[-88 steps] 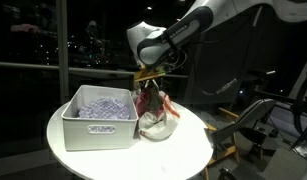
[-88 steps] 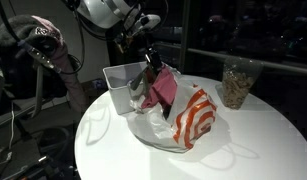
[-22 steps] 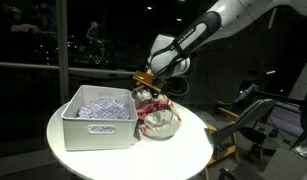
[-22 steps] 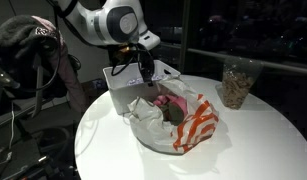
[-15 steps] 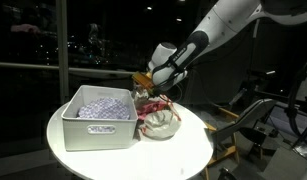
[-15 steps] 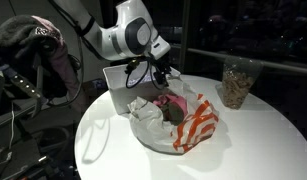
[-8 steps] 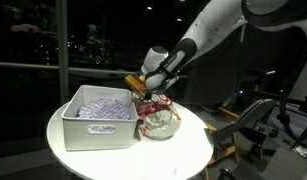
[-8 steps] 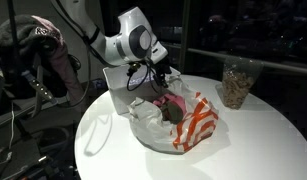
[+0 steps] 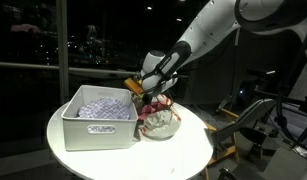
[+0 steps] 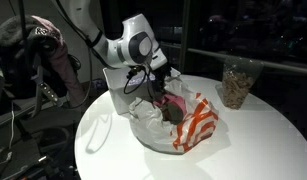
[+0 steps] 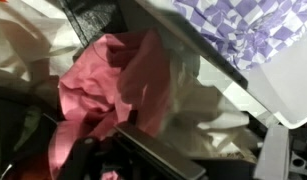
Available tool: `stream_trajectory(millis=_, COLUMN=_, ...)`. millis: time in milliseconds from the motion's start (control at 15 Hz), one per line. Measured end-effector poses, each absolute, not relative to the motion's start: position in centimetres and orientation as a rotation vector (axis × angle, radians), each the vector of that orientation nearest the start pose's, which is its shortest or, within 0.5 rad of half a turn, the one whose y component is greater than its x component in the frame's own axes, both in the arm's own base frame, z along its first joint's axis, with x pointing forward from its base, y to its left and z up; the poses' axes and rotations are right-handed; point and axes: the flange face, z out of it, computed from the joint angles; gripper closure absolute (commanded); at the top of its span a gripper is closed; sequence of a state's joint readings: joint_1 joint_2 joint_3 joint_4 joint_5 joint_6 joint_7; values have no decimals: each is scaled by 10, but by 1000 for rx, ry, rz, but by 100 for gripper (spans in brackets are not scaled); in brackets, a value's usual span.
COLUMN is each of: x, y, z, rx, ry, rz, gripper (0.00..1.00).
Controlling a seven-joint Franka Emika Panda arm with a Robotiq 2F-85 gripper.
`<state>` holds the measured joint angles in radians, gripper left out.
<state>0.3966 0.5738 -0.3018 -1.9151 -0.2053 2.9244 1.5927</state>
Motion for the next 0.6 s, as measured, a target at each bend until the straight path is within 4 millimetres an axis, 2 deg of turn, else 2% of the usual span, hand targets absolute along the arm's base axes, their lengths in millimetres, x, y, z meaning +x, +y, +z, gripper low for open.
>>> stream_trajectory(millis=267, x=663, y=97, z=249, rx=-2370, ry=1648, rz=-709, gripper=58)
stream_trajectory(millis=600, x=667, y=100, z=255, rx=-2366, ry=1632, rz=-733, gripper=96)
